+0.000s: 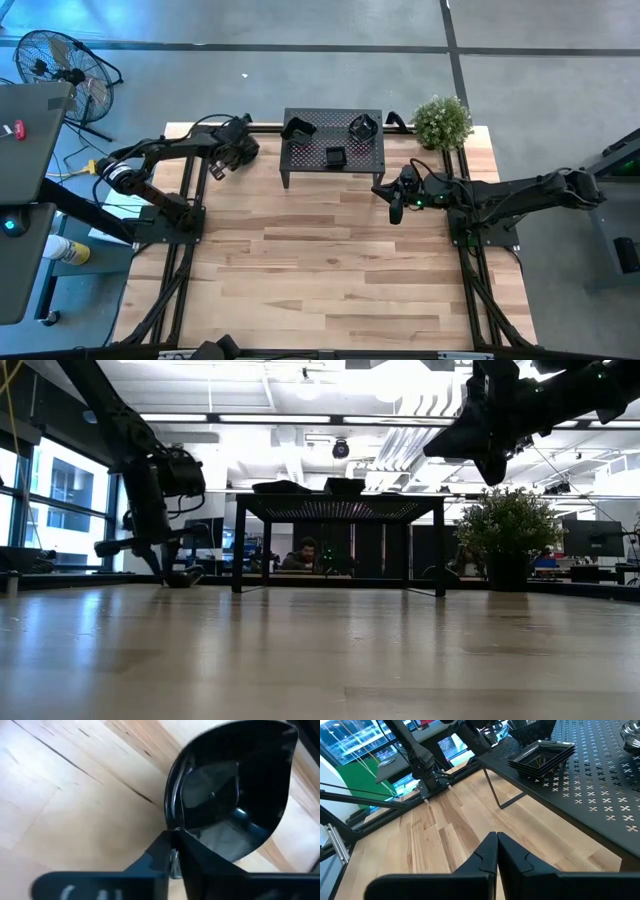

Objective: Pick & Place Mini shaped plates
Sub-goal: Stack the black leaf shaped plate on top of the black leaf shaped plate on the shelf

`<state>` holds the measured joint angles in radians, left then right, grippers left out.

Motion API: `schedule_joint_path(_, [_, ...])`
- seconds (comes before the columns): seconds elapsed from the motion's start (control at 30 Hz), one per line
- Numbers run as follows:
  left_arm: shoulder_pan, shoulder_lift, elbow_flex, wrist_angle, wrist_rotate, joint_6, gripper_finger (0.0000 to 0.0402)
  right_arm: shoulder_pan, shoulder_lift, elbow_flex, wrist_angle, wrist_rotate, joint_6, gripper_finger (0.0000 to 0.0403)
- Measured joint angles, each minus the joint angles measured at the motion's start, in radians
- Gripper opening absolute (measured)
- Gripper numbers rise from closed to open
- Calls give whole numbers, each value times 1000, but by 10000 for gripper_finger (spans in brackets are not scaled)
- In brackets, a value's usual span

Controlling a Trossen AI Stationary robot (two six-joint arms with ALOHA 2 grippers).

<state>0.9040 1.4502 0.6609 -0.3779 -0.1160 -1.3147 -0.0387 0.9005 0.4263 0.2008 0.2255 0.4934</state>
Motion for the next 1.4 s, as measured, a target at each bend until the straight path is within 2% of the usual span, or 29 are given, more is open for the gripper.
schedule_joint_path(0.1, [0, -3, 0, 12, 9, 0, 7, 0, 0, 0, 0, 0, 0, 1])
schedule_joint_path(0.33, [0, -87, -1, 20, 16, -27, 2, 0, 0, 0, 0, 0, -3, 1])
schedule_joint_path(0.6, [-5, -332, -1, 0, 17, -35, 1, 0, 0, 0, 0, -20, -20, 0])
schedule_joint_path(0.73, [-80, -497, -1, -17, -34, -80, 1, 0, 0, 0, 0, -50, -23, 1])
schedule_joint_path(0.87, [-234, -648, -1, -66, -172, -160, 1, 0, 0, 0, 0, -84, -23, 1])
schedule_joint_path(1.03, [-549, -711, -1, -48, -419, -265, 1, 0, 0, 0, 4, -157, -7, 0])
schedule_joint_path(1.1, [-691, -690, -1, -3, -536, -297, 1, 0, 0, 1, 9, -184, 25, 0])
schedule_joint_path(1.23, [-933, -588, -1, 148, -739, -315, 1, 0, 0, 38, 5, -166, 109, 1])
schedule_joint_path(1.3, [-1018, -520, -1, 244, -799, -312, 1, 1, 0, 70, 6, -137, 136, 1])
schedule_joint_path(1.4, [-1098, -414, 10, 372, -828, -291, 1, 21, 6, 139, -13, -45, 163, 1])
